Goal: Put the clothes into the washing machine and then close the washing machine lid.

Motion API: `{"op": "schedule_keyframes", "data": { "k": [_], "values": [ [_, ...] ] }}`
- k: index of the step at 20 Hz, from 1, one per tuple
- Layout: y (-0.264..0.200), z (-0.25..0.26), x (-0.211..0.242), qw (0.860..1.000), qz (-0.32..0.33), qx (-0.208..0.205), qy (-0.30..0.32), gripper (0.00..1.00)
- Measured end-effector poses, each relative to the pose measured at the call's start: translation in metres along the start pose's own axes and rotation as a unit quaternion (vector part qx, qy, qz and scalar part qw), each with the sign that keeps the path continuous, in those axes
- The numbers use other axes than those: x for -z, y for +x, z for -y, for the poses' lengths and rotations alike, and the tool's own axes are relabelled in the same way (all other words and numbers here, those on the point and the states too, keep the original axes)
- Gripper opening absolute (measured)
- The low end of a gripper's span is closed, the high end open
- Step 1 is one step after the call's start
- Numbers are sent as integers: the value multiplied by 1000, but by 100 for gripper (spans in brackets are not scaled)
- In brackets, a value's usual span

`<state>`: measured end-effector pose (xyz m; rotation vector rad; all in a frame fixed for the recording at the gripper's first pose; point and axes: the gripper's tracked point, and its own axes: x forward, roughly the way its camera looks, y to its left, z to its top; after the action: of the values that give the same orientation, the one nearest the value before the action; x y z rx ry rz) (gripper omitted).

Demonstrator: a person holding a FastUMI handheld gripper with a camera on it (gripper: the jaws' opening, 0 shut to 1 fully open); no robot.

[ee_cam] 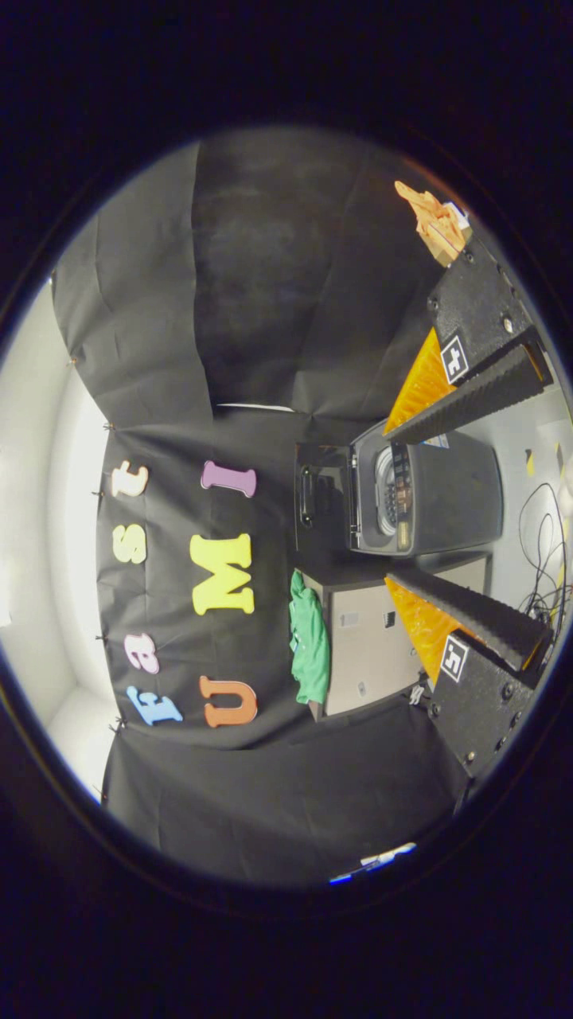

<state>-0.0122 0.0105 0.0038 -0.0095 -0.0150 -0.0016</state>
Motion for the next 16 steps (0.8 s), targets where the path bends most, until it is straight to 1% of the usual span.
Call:
{"op": "schedule_keyframes", "data": {
  "k": [12, 16],
  "values": [
    [2, -9, 2, 1000, -2, -3, -1, 99],
    [8, -9, -6, 1000, -1, -6, -5, 99]
  ]
}}
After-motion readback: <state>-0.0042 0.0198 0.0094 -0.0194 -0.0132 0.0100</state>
